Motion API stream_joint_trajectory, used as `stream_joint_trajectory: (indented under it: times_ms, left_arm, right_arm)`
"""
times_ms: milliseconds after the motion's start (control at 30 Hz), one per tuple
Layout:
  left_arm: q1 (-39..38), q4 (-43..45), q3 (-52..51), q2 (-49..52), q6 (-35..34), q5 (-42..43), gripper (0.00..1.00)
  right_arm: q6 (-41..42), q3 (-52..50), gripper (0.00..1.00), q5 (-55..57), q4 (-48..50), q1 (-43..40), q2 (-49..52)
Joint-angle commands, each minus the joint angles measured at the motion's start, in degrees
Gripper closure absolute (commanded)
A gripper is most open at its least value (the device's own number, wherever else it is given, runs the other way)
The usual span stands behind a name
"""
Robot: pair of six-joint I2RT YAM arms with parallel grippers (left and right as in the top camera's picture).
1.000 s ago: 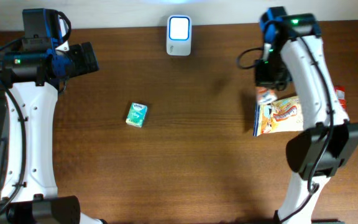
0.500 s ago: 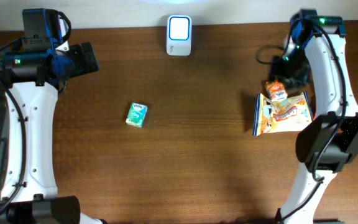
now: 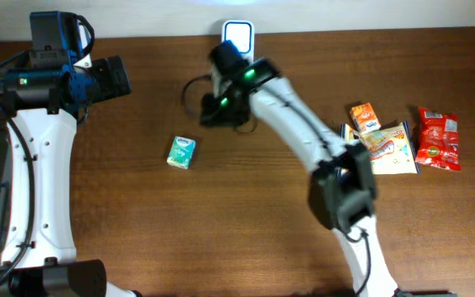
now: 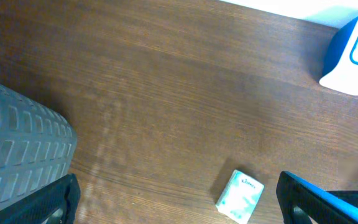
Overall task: Scan the item barcode
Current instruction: 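Reach the right gripper to the green Kleenex pack and grasp it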
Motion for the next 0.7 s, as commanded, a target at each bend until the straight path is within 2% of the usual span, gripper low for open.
stream_joint_trajectory:
  times_ms: [0, 133, 200, 333, 500, 667]
  left_arm:
    - [0.1, 0.1, -0.2, 0.1, 0.3, 0.0, 0.01]
    - [0.1, 0.1, -0.2, 0.1, 0.3, 0.0, 0.01]
    - [0.1, 0.1, -0.2, 0.1, 0.3, 0.0, 0.01]
    - [0.1, 0.1, -0.2, 0.1, 0.3, 0.0, 0.01]
    - [0.1, 0.1, -0.2, 0.1, 0.3, 0.0, 0.01]
    - [0.1, 0.1, -0.2, 0.1, 0.3, 0.0, 0.01]
  right_arm:
    - [0.8, -0.4, 0.57, 0.8, 4.7, 3.8, 4.2]
    - [-5.4, -0.4, 0.55, 0.9, 10.0, 6.6, 4.8]
    - [-7.2, -0.4, 0.50, 1.1, 12.2, 7.8, 4.8]
    - [-10.0, -0.4, 0.49, 1.3, 12.9, 9.4, 5.6]
    - [-11.5, -0.4, 0.50, 3.0, 9.8, 9.8, 7.6]
    - [-11.5, 0.5, 0.50, 4.5, 2.3, 6.2, 7.0]
